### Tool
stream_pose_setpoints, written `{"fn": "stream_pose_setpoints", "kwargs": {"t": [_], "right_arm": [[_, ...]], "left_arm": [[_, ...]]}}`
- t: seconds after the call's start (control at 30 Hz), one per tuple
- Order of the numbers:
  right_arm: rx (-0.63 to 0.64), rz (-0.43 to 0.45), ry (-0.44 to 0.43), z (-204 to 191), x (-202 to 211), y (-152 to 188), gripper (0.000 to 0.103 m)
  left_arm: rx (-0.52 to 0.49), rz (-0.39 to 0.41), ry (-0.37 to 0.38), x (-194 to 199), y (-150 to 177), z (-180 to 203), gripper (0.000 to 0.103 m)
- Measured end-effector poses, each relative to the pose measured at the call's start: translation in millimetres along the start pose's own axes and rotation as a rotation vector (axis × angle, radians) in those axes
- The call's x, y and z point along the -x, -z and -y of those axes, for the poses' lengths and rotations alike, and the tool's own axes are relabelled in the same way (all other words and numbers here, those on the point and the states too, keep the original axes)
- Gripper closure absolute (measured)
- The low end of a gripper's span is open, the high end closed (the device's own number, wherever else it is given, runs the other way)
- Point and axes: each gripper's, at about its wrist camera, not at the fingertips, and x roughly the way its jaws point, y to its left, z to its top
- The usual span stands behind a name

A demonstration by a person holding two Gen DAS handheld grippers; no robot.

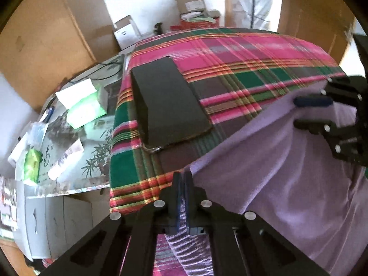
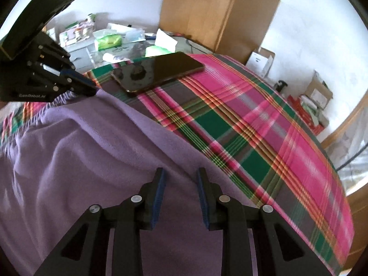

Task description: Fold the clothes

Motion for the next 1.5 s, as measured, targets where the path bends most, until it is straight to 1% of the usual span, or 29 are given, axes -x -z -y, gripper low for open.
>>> {"fn": "stream_pose_setpoints", "kwargs": {"t": [0.07, 0.13, 0.2, 0.3, 0.4, 0.5, 0.6, 0.7, 0.73, 0.77, 0.8, 0.87, 0.93, 1.1, 1.23, 1.27, 1.43, 1.5], "right_arm": [[-0.028, -0.01, 0.006, 1, 0, 0, 0.072], [-0.058, -0.02, 0.02, 2, 4, 0, 0.072], [-0.084, -0.006, 0.02, 2, 12, -1, 0.072], [-0.157, 0.03, 0.001, 10, 38, -2, 0.072], [-0.167, 0.072, 0.019, 12, 77, -4, 0.072], [-0.147, 0.12, 0.051, 11, 129, -11, 0.072], [-0.131, 0.167, 0.091, 14, 188, -29, 0.072], [-0.105, 0.207, 0.139, 18, 234, -50, 0.072], [-0.095, 0.218, 0.153, 20, 248, -57, 0.07], [-0.089, 0.227, 0.167, 22, 260, -63, 0.065], [-0.094, 0.23, 0.175, 23, 264, -65, 0.065], [-0.111, 0.236, 0.163, 25, 262, -63, 0.065], [-0.126, 0.235, 0.149, 27, 257, -59, 0.065], [-0.133, 0.144, 0.093, 28, 194, -35, 0.065], [-0.144, 0.076, 0.014, 32, 137, -13, 0.065], [-0.15, 0.065, -0.006, 35, 125, -8, 0.065], [-0.136, -0.006, -0.052, 50, 76, 8, 0.065], [-0.117, -0.031, -0.059, 53, 60, 12, 0.065]], "left_arm": [[0.027, 0.001, -0.003, 0, -1, -1, 0.1], [0.046, -0.003, -0.003, 2, -1, -2, 0.1], [0.074, 0.003, 0.005, 12, -1, -5, 0.1], [0.108, 0.018, 0.018, 31, 0, -11, 0.098], [0.103, 0.054, 0.0, 67, 5, -13, 0.098], [0.093, 0.081, -0.037, 107, 6, -15, 0.098], [0.089, 0.143, -0.058, 155, 2, -16, 0.098], [0.084, 0.207, -0.065, 197, -8, -14, 0.098], [0.076, 0.23, -0.075, 209, -10, -12, 0.098], [0.072, 0.246, -0.079, 217, -12, -10, 0.098], [0.073, 0.25, -0.075, 218, -12, -10, 0.098], [0.074, 0.258, -0.068, 222, -13, -8, 0.097], [0.072, 0.241, -0.057, 213, -12, -4, 0.096], [0.032, 0.156, -0.064, 162, -6, 11, 0.096], [0.013, 0.098, -0.029, 117, -6, 15, 0.096], [0.009, 0.084, -0.021, 106, -7, 16, 0.096], [-0.005, 0.022, 0.005, 57, -12, 15, 0.096], [-0.011, 0.006, 0.004, 46, -13, 14, 0.096]]}}
